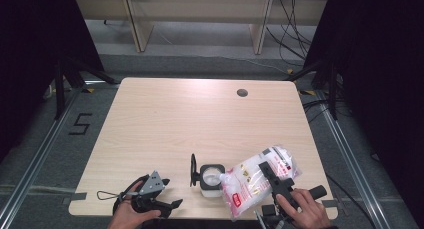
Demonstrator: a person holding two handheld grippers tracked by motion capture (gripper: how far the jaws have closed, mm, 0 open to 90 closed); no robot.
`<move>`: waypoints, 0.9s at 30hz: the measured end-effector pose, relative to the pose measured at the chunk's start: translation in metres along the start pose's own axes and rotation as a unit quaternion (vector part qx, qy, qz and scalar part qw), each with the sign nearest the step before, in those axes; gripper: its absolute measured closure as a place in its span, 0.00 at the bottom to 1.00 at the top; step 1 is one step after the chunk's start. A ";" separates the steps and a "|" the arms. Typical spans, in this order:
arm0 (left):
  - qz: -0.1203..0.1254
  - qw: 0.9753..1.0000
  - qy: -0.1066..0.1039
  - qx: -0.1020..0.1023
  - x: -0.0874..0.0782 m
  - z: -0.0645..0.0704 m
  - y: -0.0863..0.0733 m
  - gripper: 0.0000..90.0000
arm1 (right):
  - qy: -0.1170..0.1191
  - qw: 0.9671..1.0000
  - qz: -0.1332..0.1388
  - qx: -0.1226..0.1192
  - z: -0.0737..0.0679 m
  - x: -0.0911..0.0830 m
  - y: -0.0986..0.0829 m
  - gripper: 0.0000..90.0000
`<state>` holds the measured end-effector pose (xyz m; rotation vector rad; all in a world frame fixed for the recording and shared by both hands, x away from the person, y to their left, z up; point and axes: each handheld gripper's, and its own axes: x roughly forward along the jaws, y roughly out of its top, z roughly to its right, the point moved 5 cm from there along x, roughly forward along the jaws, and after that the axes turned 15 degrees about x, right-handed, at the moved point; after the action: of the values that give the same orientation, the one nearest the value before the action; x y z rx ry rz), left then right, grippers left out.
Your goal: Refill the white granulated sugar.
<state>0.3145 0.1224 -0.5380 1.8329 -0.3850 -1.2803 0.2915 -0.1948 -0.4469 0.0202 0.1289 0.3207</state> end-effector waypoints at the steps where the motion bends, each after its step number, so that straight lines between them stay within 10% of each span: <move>1: 0.000 1.000 0.000 0.003 0.000 0.000 0.000 0.21 | 0.001 1.000 0.005 -0.013 0.001 0.001 0.000 0.58; 27: 0.004 1.000 0.004 0.001 0.000 -0.001 0.000 0.21 | 0.002 1.000 -0.001 0.004 0.000 -0.002 -0.001 0.58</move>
<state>0.3151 0.1227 -0.5373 1.8360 -0.3902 -1.2670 0.2896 -0.1965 -0.4469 0.0275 0.1345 0.3184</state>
